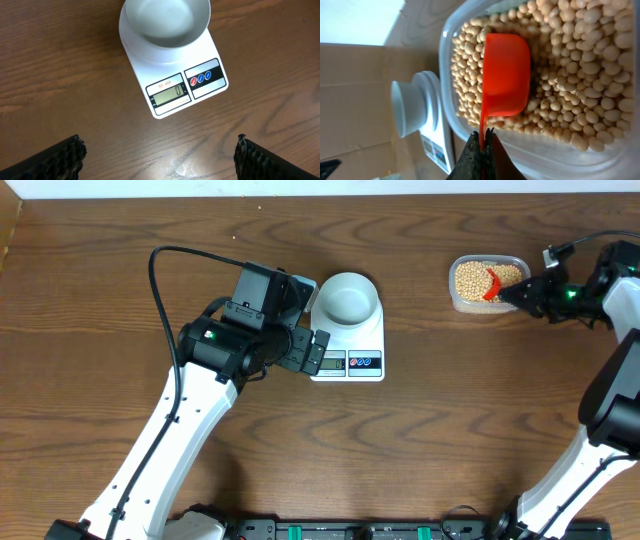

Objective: Scoop item into bowl and weigh 50g on scale
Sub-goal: 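Scoop soybeans and lift the red scoop out of the tub, then carry the filled red scoop with the right gripper over the bowl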

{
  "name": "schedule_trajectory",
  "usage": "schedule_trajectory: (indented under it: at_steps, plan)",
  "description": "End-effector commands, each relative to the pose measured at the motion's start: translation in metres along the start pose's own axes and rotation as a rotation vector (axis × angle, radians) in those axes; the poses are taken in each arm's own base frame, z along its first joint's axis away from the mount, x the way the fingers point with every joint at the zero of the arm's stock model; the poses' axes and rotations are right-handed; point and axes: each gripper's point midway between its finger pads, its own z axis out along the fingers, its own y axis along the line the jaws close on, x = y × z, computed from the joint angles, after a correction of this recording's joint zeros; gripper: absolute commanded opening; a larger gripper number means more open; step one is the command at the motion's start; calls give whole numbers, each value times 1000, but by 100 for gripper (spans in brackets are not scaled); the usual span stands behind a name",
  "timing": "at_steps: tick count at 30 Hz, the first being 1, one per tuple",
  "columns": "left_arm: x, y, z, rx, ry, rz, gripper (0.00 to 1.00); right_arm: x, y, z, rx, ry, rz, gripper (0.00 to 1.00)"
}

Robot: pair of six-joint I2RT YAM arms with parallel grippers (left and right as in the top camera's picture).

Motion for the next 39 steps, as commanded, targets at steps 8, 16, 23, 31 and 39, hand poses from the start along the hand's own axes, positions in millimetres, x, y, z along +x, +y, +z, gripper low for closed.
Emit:
schedule_trajectory:
  at_steps: [8, 16, 23, 31, 39]
  plan:
    - [-2, -1, -3, 8, -10, -9, 97, -8, 4, -28, -149, -70, 4, 1]
    - [-2, -1, -3, 8, -10, -9, 97, -10, 1, -41, -178, -94, 30, 1]
    - [-2, -1, -3, 8, -10, -9, 97, -13, 20, -54, -321, -123, 43, 1]
    - [-2, -1, -3, 8, -10, -9, 97, -17, 38, -66, -447, -149, 40, 1]
    - [-2, -1, -3, 8, -10, -9, 97, -13, 60, -56, -523, -115, 21, 1]
